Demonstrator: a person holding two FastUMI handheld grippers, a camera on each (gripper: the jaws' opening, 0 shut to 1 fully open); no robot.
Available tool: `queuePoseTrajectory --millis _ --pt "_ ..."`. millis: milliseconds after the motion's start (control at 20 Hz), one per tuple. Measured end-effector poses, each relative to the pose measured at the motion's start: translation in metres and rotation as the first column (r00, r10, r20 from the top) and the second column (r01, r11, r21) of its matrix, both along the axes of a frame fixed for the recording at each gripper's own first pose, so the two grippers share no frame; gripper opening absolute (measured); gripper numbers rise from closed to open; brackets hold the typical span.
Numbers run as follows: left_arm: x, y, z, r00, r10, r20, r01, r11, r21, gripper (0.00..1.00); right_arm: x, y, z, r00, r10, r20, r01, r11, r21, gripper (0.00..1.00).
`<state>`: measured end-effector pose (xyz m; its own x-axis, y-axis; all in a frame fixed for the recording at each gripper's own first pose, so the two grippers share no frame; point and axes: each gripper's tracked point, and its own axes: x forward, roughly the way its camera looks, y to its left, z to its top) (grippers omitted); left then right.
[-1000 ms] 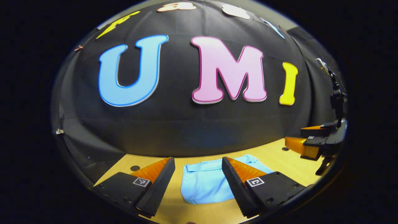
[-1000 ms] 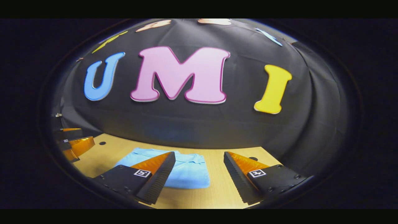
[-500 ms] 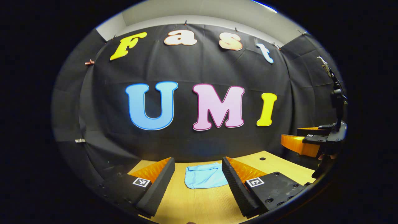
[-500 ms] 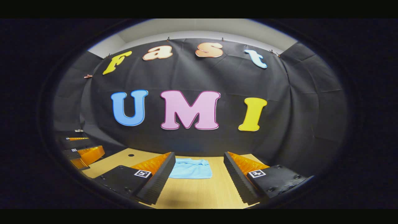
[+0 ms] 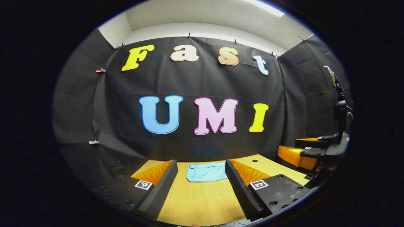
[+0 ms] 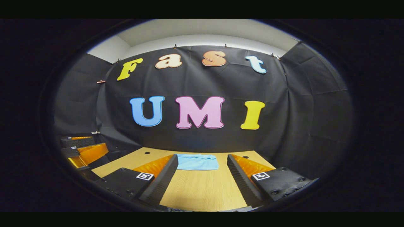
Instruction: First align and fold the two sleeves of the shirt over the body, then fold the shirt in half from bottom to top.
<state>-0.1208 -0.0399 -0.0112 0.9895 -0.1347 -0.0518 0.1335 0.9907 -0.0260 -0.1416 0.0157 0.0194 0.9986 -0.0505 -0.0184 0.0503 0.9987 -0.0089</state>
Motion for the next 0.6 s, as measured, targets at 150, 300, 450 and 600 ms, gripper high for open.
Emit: queuePoseTrajectory --millis 150,300,450,600 --pt "-0.015 0.007 -0.005 1.000 0.010 -0.016 -0.010 1.000 -0.005 0.96 -0.013 0.000 0.002 1.000 -0.005 0.009 0.005 1.000 -0.014 0.97" --pt "-0.024 0.009 -0.009 0.999 0.011 -0.041 -0.012 1.000 -0.018 0.96 -0.018 0.004 0.008 1.000 0.000 0.016 0.000 1.000 -0.007 0.97" --pt "-0.023 0.016 -0.003 0.999 0.023 -0.034 -0.023 1.000 -0.001 0.96 -0.019 0.004 0.013 0.999 -0.002 0.035 0.002 1.000 -0.007 0.97" --pt "-0.023 0.018 0.008 0.999 0.032 -0.011 -0.032 0.999 0.006 0.96 -0.018 0.009 0.023 0.998 0.011 0.061 -0.012 1.000 0.017 0.97"
